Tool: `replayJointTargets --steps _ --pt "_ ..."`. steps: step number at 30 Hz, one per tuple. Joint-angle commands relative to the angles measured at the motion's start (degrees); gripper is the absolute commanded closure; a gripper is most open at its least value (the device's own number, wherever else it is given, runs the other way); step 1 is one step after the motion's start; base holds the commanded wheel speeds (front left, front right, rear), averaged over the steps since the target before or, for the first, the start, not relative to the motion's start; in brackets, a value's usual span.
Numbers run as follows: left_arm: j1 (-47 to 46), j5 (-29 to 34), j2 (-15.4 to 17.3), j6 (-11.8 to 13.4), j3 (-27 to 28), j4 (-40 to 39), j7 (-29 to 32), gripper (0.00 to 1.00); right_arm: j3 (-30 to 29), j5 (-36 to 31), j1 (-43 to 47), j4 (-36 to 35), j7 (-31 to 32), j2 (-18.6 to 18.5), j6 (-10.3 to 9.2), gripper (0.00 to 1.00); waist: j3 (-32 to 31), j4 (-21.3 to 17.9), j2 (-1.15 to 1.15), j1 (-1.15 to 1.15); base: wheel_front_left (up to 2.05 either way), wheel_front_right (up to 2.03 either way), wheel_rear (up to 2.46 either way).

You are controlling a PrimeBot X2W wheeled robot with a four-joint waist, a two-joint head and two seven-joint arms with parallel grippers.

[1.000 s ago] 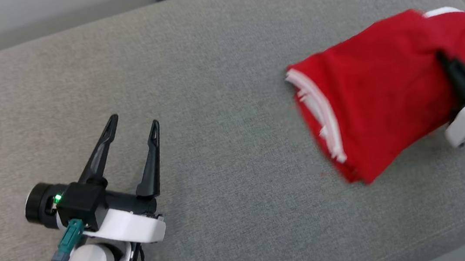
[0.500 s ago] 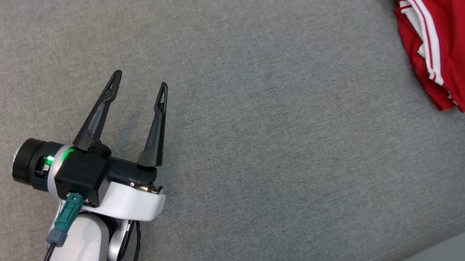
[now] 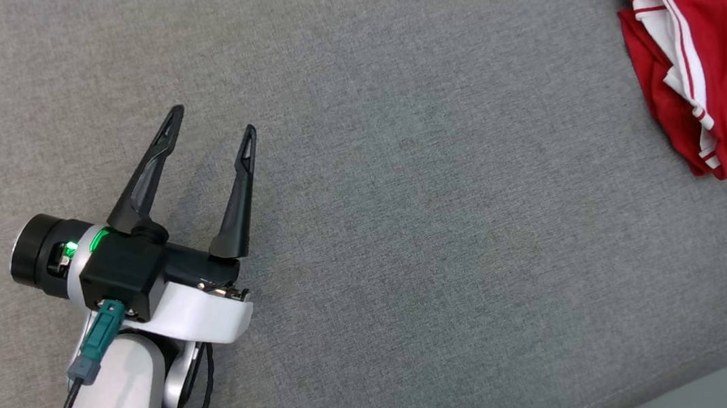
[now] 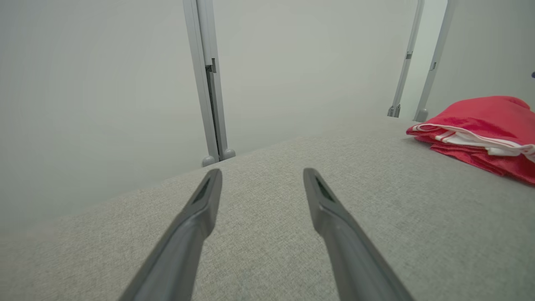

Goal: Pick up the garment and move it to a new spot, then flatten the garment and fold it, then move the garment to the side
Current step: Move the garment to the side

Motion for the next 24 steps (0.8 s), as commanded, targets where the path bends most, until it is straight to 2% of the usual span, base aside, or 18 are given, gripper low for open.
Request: replayJointTargets --steps 1,6,12,17,24 --pt "0.3 -0.4 0.3 0.4 0.5 0.4 -0.4 0.00 -1.5 -0.8 2.2 -1.9 -0.2 1.0 0.00 0.00 -1.5 0.0 0.00 0.00 0.00 0.00 0.00" --pt "2.7 -2.4 0.1 1.4 1.9 1.7 -0.9 0.00 -6.6 -5.2 9.2 -10.6 -0.2 4.7 -0.01 0.00 -5.4 -0.2 0.00 0.00 0.00 0.00 0.00" --pt "6.2 -4.5 0.1 2.8 3.8 3.0 -1.6 0.00 -10.0 -11.5 18.4 -22.4 -0.2 11.8 -0.01 0.00 -9.8 0.4 0.00 0.00 0.00 0.00 0.00" --pt "9.0 -6.3 -0.4 3.8 5.2 3.9 -2.2 0.00 -8.5 -15.6 24.5 -29.9 -0.2 17.4 -0.01 0.00 -13.1 1.7 0.00 0.00 0.00 0.00 0.00" --pt "12.3 -8.1 -1.2 4.9 6.3 5.0 -3.0 0.00 -6.4 -19.4 30.5 -36.8 -0.2 22.9 -0.01 0.00 -16.6 4.8 0.00 0.00 0.00 0.00 0.00"
